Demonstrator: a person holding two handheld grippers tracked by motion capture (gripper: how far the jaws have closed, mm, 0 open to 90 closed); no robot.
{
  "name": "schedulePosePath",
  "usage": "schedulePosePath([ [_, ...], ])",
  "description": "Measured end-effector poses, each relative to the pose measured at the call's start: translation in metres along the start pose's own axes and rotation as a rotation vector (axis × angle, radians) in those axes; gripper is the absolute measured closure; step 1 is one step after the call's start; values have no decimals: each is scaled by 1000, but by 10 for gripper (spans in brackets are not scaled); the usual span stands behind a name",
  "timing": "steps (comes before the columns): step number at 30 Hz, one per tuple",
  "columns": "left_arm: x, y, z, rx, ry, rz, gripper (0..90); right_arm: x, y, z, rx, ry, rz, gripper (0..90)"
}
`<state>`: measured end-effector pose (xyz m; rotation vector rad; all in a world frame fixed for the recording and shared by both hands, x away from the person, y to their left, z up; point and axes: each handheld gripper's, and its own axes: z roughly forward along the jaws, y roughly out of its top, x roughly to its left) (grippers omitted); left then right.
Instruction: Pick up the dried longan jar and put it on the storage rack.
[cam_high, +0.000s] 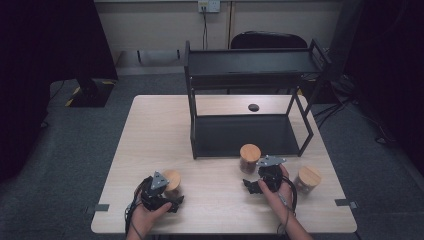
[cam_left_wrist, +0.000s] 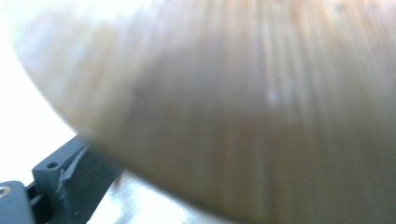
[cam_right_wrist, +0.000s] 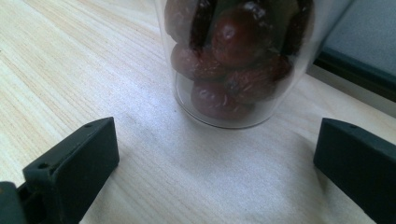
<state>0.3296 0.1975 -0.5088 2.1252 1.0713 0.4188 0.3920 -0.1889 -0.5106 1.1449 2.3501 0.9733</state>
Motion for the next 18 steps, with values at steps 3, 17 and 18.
schedulePosePath([
  [3, 0, 0, -1, -3, 0, -13, 28, 0, 0, 0, 0, 0, 0, 0],
  [17, 1, 1, -2, -12, 0, -22, 30, 0, 0, 0, 0, 0, 0, 0],
  [18, 1, 1, -3, -14, 0, -24, 30, 0, 0, 0, -1, 0, 0, 0],
])
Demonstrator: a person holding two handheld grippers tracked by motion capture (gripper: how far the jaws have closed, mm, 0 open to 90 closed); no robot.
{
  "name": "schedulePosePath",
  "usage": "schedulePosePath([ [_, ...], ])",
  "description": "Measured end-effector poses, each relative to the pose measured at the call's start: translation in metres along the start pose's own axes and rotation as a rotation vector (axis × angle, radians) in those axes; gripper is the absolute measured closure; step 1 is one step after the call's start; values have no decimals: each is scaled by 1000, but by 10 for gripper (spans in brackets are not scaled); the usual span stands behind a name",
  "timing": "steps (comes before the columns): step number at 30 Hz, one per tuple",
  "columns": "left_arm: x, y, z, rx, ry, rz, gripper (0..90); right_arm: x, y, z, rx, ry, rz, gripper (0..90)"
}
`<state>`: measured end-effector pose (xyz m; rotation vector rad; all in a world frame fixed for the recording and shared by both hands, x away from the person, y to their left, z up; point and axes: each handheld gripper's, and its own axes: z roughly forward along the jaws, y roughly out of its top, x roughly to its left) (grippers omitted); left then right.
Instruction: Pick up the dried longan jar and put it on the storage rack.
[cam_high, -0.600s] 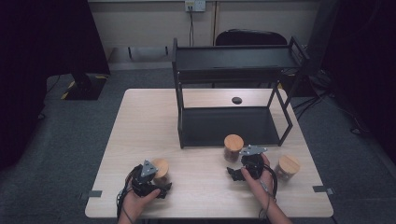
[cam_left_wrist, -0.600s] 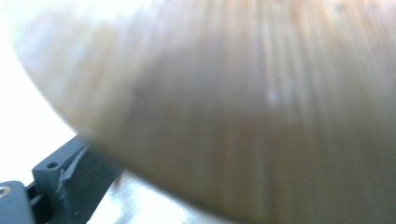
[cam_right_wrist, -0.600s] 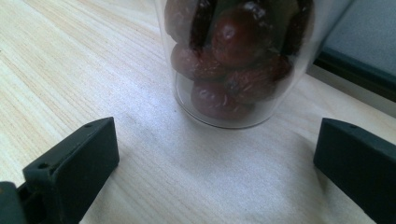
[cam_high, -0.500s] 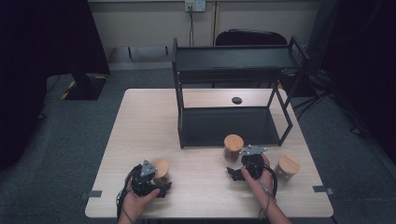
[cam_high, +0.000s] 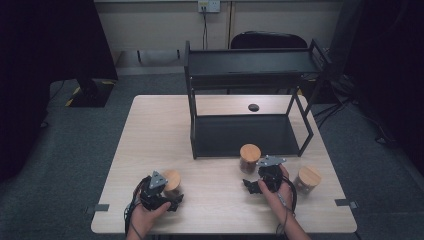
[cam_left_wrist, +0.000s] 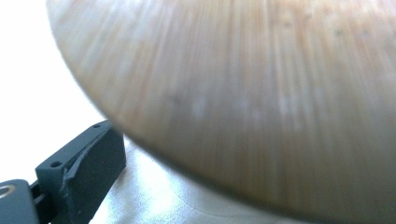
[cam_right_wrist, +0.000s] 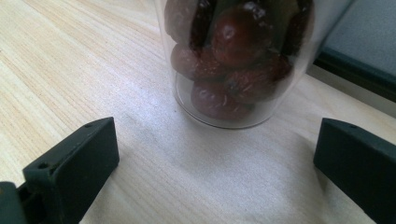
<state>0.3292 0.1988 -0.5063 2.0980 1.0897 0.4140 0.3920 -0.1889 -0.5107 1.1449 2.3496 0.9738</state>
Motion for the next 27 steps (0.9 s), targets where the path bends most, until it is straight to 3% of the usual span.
schedulePosePath([
  [17, 2, 2, -2, -31, -7, -39, 34, 0, 0, 0, 0, 0, 0, 0],
  [27, 4, 3, -2, -70, -17, -62, 79, 0, 0, 0, 0, 0, 0, 0],
])
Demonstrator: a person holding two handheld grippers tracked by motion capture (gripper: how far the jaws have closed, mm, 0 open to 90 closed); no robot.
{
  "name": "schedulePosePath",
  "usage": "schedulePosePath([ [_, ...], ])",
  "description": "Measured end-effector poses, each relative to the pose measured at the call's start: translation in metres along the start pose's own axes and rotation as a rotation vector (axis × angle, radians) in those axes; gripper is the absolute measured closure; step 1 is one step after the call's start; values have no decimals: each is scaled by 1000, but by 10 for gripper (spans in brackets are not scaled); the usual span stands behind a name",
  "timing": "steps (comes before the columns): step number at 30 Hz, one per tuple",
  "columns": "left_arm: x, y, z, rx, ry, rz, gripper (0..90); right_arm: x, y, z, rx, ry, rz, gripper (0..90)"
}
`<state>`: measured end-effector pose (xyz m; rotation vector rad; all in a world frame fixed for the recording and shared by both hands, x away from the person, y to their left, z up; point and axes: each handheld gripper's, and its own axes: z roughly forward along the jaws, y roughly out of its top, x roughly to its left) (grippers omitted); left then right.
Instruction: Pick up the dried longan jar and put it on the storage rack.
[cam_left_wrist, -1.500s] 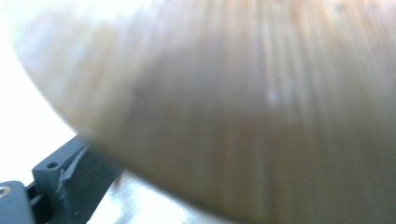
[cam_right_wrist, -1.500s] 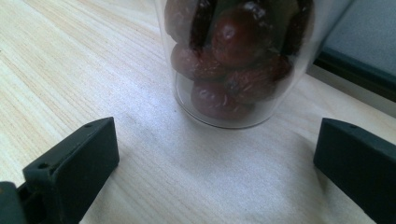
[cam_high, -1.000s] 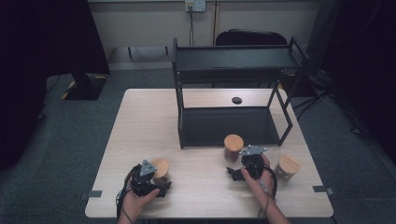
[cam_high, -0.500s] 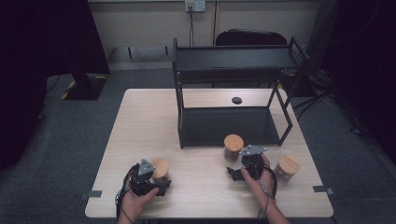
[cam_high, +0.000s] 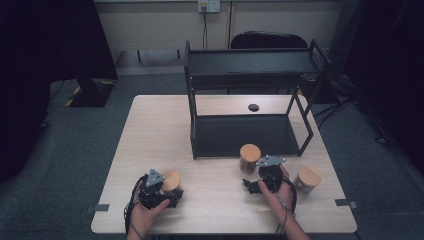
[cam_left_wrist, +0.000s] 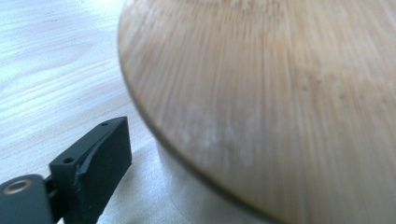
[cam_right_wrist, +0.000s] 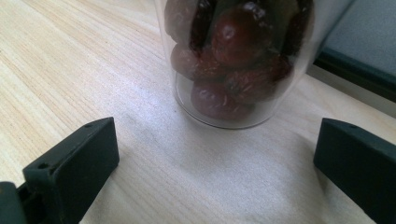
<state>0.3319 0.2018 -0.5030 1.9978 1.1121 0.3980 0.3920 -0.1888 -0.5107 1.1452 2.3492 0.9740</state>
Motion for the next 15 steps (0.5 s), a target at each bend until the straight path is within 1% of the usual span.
schedulePosePath([
  [7, -2, 1, 0, -30, -11, -1, 136, 0, 0, 0, 0, 0, 0, 0],
  [9, -3, 2, 0, -39, -9, 12, 145, 0, 0, 0, 0, 0, 0, 0],
  [12, -4, 3, 0, -43, -8, 20, 172, 0, 0, 0, 0, 0, 0, 0],
  [14, -5, 4, 0, -46, -6, 36, 194, 0, 0, 0, 0, 0, 0, 0],
  [15, -5, 4, 0, -46, -6, 36, 213, 0, 0, 0, 0, 0, 0, 0],
])
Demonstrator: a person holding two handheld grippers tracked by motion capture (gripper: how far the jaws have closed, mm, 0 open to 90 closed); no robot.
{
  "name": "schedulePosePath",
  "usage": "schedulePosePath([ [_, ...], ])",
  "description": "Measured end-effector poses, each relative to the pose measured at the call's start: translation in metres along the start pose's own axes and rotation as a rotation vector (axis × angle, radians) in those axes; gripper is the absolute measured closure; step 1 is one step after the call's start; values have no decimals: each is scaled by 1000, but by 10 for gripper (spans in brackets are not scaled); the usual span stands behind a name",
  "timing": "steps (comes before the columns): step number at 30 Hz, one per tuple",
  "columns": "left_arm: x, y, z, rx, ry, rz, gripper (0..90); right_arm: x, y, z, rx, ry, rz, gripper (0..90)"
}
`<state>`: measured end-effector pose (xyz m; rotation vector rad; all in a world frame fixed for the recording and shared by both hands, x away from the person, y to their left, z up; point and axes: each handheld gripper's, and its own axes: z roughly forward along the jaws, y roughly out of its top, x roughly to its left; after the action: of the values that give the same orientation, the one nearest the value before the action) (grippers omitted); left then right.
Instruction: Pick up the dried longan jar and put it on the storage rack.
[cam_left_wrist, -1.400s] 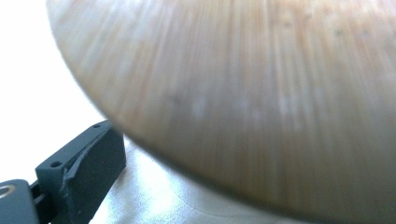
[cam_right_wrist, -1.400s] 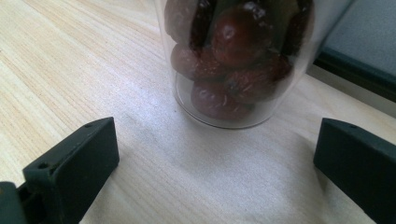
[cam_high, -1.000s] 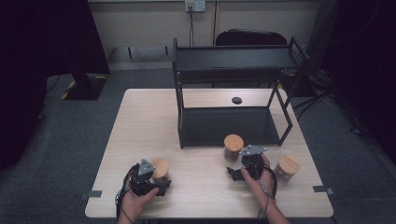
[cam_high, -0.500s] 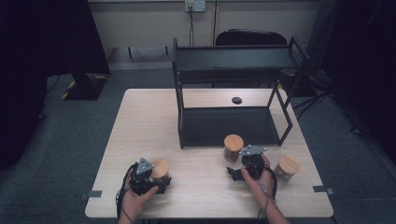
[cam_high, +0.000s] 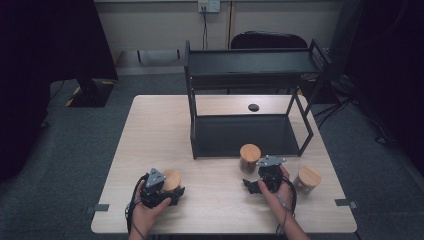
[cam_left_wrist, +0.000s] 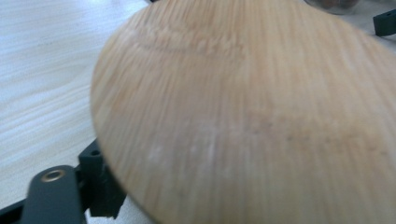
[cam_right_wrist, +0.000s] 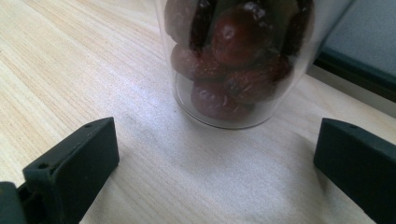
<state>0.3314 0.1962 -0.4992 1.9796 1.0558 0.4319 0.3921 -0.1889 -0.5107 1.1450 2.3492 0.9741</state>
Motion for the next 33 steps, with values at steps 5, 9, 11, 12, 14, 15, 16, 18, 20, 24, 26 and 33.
schedulePosePath([
  [5, -1, 1, 0, -2, -1, 15, 238, 0, 0, 0, 0, 0, 0, 0],
  [9, -2, 2, 0, 6, 2, 29, 245, 0, 0, 0, 0, 0, 0, 0],
  [11, -1, 2, 0, 4, 2, 28, 247, 0, 0, 0, 0, 0, 0, 0],
  [12, -1, 2, 0, 4, 3, 29, 248, 0, 0, 0, 0, 0, 0, 0],
  [14, -2, 3, 0, 6, 8, 30, 250, 0, 0, 0, 0, 0, 0, 0],
  [15, -2, 3, 0, 7, 10, 32, 250, 0, 0, 0, 0, 0, 0, 0],
  [16, -2, 3, 0, 7, 12, 32, 251, 0, 0, 0, 0, 0, 0, 0],
  [18, -2, 3, 0, 5, 17, 29, 252, 0, 0, 0, 0, 0, 0, 0],
  [20, -2, 4, -1, -1, 17, 23, 253, 0, 0, 0, 0, 0, 0, 0],
  [24, -1, 4, -4, -9, 16, 17, 254, 0, 0, 0, 0, 0, 0, 0],
  [26, 0, 4, -4, -6, 16, 9, 255, 0, 0, 0, 0, 0, 0, 0],
  [33, 2, 5, -5, 6, 14, -3, 256, 0, 0, 0, 0, 0, 0, 0],
])
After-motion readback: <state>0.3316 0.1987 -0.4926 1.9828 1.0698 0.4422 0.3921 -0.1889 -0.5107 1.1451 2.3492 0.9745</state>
